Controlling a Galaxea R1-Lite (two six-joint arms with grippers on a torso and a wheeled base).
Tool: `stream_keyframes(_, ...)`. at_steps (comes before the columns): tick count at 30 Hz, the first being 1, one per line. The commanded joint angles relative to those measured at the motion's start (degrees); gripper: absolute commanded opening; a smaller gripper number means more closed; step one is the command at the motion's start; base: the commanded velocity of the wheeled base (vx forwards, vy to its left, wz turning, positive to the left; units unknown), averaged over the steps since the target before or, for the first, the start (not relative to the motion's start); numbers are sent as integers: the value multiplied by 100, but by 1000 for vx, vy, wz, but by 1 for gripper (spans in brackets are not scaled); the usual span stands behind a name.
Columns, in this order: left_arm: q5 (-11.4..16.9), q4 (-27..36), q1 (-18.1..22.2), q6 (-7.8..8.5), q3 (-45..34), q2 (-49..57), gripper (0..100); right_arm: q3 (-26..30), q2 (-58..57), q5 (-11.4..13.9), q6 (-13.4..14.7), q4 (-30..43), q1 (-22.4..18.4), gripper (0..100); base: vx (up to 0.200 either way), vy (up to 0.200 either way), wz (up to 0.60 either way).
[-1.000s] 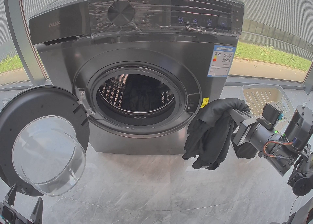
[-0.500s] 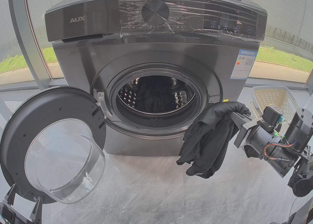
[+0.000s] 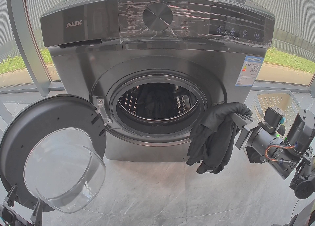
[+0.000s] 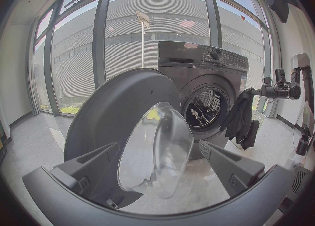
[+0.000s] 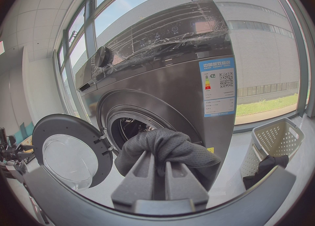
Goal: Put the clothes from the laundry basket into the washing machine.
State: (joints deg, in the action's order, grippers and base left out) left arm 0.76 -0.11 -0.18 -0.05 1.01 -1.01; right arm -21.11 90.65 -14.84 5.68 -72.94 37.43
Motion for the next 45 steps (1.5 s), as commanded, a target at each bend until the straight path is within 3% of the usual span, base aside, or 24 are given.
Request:
stream_keyframes(1,-5,-7,1,-4,-84,101,100,2,5,-2,3,-1,2,0,0,0,0)
stream_keyframes(9,-5,-7,1,-4,-84,101,100,81,-12,-2,12,-1,133,0,0,0,0)
stream_keyframes(14,-49,-7,18,84,-92,101,100,143,-21,-2,12,-1,274,0,0,0,0)
stream_keyframes(18,-5,-7,27,102,-92,101,100,37,225,-11,-14,-1,476,0,0,0,0)
stream_keyframes(20,-49,-7,27,22,-92,101,100,-95,295,-54,3,-1,634,0,0,0,0)
stream_keyframes(23,-40,-86,36,110,-66,101,100,-253,322,-63,82,-1,766,0,0,0,0)
stream_keyframes(25,-23,-156,36,49,31,101,100,-288,322,-63,91,-1,801,0,0,0,0)
stream_keyframes(27,575,-358,62,40,883,-110,100,-367,322,-63,179,-1,1021,0,0,0,0)
stream_keyframes(29,1287,-314,115,110,1094,-496,100,-385,357,-63,284,7,1065,0,0,0,0)
stream_keyframes(30,1445,-314,124,128,1112,-593,100,-393,392,-63,302,7,1065,0,0,0,0)
stream_keyframes(31,1876,-323,150,163,1173,-971,100,-420,480,-54,320,-10,1100,0,0,0,0)
stream_keyframes(34,2552,-437,124,198,1217,-1876,100,-490,533,-46,337,-1,1127,0,0,0,0)
stream_keyframes(37,2913,-806,53,260,1217,-2553,100,-543,550,-19,355,-10,1215,0,0,0,0)
stream_keyframes(39,3115,-1114,-34,453,1217,-3072,100,-578,621,-11,408,-19,1223,0,0,0,0)
stream_keyframes(42,3168,-1343,-219,743,1182,-3555,100,-622,700,-11,460,-107,1232,0,0,0,0)
stream_keyframes(45,3150,-1527,-720,805,1191,-4038,100,-710,840,-11,451,-265,1241,0,0,0,0)
